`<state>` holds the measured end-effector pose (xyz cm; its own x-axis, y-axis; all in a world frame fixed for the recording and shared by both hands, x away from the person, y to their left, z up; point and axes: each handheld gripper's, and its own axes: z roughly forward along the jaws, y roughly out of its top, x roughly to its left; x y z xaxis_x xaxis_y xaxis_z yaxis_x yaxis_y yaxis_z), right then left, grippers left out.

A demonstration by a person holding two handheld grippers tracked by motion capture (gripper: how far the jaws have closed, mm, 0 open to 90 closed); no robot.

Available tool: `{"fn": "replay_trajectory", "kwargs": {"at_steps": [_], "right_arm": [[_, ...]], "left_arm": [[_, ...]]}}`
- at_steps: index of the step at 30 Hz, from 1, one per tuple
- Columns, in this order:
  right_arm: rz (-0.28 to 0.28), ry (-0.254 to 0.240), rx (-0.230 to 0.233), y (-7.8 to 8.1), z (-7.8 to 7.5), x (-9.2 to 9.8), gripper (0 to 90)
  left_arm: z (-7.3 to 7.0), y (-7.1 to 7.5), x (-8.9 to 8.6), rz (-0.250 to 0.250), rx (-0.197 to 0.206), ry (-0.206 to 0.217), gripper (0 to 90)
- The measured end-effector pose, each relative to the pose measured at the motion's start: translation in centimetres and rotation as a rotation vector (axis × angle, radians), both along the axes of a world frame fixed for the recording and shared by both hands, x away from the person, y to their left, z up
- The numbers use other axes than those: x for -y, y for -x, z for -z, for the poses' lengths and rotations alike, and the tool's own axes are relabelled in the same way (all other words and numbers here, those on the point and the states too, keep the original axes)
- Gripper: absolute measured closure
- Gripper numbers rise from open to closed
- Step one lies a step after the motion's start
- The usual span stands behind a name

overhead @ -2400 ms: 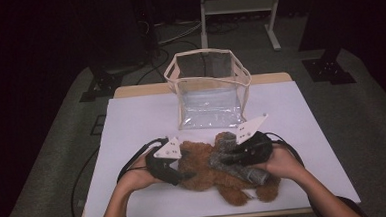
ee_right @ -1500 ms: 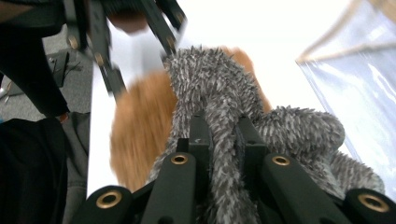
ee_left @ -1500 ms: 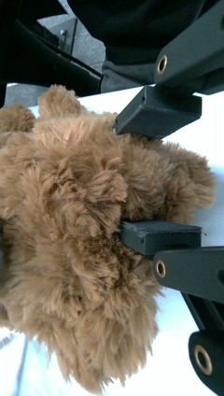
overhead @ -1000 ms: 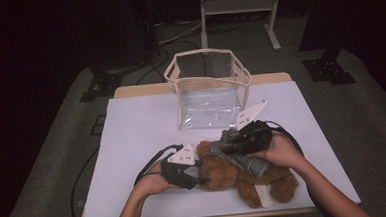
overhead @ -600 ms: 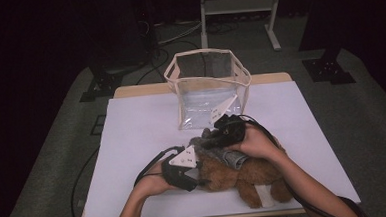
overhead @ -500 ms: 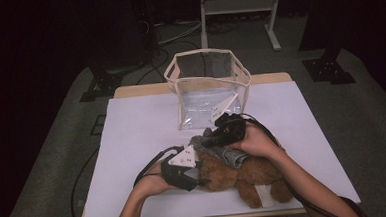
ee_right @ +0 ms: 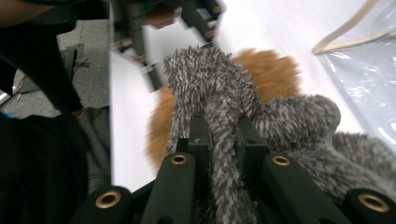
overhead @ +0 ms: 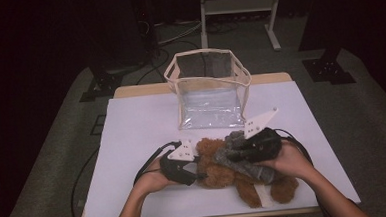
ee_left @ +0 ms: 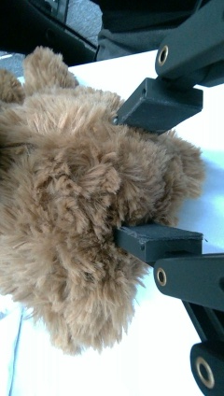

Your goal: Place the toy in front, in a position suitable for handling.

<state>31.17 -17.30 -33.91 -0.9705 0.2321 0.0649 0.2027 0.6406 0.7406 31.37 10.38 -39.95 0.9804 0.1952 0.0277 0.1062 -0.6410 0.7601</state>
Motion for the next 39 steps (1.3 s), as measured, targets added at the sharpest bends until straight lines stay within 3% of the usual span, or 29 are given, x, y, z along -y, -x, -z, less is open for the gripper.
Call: {"fn": "replay_trajectory", "kwargs": {"at_steps": [4,7,10,19,27,32,39], "right_arm": [[0.006,0.006,0.019,1.7,0.4,0.3,79.3],[0.028,0.035,0.043,1.7,1.1,0.1,79.4],[0.05,0.052,0.056,0.8,1.6,0.1,79.7],[0.111,0.05,0.031,-3.4,1.0,0.2,79.9],[0.123,0.063,0.027,-5.5,0.8,-0.6,79.8],[0.117,0.054,0.033,-4.9,0.1,-0.8,79.7],[0.047,0.02,0.046,-2.8,-0.8,-2.6,79.7]], "left_arm": [[0.0,-0.2,0.0,0.0,0.004,0.0,44.5],[0.0,-0.3,0.0,-0.007,0.008,0.001,42.3],[0.1,-0.4,-0.2,-0.025,0.003,0.003,38.5],[0.8,-1.2,-0.7,-0.072,-0.017,0.013,36.7],[1.1,-2.2,-0.8,-0.133,-0.037,0.039,43.9],[0.8,-2.4,-0.7,-0.155,-0.039,0.031,45.4],[0.5,-2.3,-0.3,-0.165,-0.035,0.043,46.8]]}}
